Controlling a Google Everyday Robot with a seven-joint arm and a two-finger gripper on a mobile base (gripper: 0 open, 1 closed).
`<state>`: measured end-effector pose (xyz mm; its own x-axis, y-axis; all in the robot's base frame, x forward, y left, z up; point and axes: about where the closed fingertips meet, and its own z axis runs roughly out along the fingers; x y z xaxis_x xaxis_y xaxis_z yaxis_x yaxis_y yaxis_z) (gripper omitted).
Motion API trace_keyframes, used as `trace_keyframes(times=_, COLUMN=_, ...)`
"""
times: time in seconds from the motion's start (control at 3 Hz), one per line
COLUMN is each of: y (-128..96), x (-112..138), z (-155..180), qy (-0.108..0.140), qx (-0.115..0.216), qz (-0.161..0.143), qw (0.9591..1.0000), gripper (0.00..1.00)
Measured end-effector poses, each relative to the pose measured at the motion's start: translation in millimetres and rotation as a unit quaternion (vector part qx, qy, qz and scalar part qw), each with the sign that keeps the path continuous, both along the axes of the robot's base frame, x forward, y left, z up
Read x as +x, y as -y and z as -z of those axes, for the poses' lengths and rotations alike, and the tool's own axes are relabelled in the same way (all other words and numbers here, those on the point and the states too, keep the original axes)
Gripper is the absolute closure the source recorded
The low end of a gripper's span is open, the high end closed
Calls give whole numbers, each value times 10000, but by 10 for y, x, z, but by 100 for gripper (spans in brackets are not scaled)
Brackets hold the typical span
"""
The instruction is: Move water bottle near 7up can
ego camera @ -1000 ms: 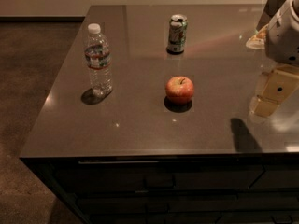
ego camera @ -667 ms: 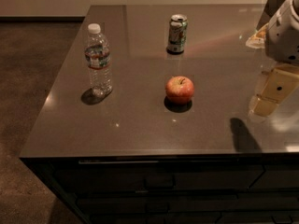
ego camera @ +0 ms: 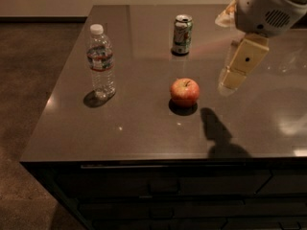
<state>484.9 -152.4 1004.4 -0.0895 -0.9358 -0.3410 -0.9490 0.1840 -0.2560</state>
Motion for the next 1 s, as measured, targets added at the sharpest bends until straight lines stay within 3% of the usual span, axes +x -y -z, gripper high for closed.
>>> trace_keyframes(times=0.33, y=-484, x=300, z=-222, qy=73, qx=449, qz=-395, qw=9982, gripper=0)
trace_keyframes(times=0.67, y=-1023, x=595, z=-410, qy=130, qx=899, qz=-719, qw=9933, gripper=0)
trace_keyframes(times=1.0, y=-1548, x=887, z=-439, qy=167, qx=1115, qz=-807, qw=9904, gripper=0)
